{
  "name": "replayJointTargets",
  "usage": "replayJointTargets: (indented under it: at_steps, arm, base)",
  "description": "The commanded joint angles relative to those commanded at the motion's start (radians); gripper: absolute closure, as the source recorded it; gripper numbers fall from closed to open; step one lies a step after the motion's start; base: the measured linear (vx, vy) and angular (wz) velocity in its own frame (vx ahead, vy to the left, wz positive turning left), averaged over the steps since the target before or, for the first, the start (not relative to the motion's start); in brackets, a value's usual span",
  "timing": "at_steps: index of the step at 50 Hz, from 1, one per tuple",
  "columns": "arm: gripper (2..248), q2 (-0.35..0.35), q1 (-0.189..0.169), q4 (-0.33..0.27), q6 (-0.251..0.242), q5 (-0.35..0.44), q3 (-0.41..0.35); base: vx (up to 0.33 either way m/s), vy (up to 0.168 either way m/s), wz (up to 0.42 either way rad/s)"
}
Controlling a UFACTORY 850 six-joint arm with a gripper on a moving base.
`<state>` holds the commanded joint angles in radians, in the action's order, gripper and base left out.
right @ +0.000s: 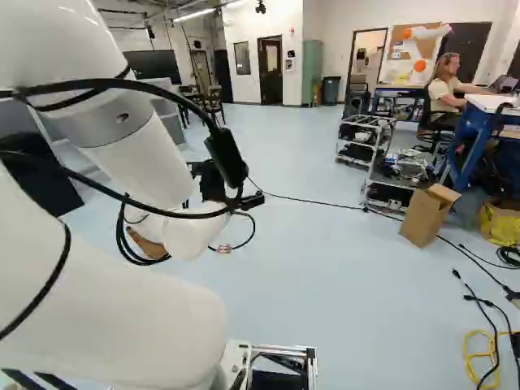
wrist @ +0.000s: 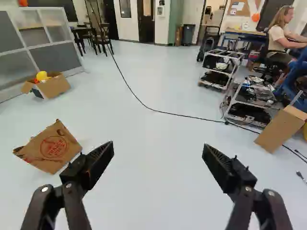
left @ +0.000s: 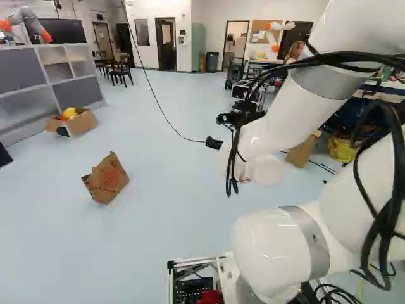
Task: Pick up the grocery bag from the ground
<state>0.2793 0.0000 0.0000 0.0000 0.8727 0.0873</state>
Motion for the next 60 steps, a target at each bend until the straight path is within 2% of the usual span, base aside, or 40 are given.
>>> replayJointTargets:
  at_steps: [60]
  arm:
    - [3,0.0,0.0,0.0,0.0,0.0,0.0]
  base:
    - [0.0,0.0,0.0]
